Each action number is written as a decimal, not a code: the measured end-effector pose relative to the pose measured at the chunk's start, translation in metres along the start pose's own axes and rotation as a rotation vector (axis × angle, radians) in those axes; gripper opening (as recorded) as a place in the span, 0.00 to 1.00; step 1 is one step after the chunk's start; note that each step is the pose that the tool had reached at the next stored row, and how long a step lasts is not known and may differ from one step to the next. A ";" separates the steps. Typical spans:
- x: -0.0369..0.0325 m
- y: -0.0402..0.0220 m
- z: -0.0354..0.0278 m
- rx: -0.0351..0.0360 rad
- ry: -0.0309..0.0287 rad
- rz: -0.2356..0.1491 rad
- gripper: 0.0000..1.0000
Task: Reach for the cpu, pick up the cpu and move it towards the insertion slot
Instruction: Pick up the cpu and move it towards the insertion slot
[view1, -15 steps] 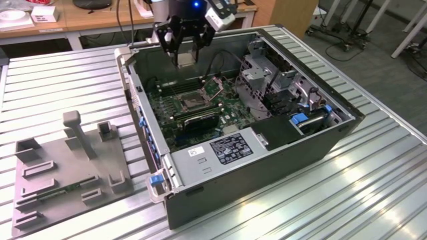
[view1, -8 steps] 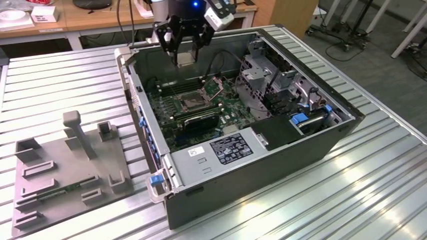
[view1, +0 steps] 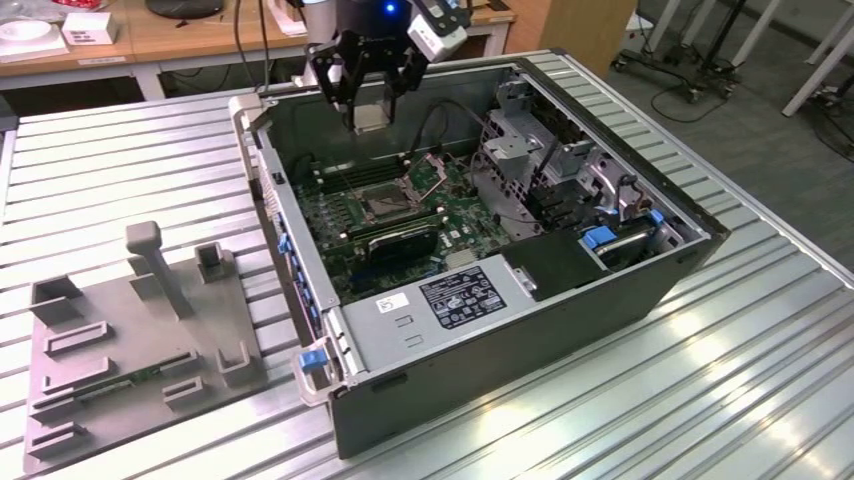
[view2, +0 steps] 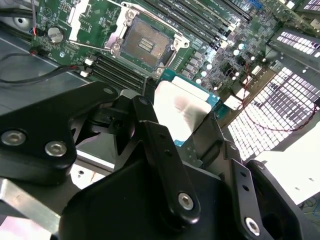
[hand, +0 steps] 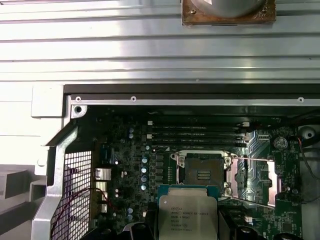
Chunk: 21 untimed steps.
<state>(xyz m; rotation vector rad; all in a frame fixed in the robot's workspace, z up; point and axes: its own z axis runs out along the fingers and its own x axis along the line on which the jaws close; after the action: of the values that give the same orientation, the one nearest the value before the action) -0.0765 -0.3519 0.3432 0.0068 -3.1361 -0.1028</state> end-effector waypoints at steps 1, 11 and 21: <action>0.0000 0.0000 0.0000 0.0000 -0.0001 0.000 0.55; 0.0000 0.0007 0.0001 -0.0002 -0.0002 0.000 0.55; -0.0076 0.0039 0.0017 -0.0001 -0.0002 0.002 0.55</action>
<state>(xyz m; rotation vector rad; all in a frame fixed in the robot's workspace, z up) -0.0689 -0.3478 0.3417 0.0041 -3.1363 -0.1030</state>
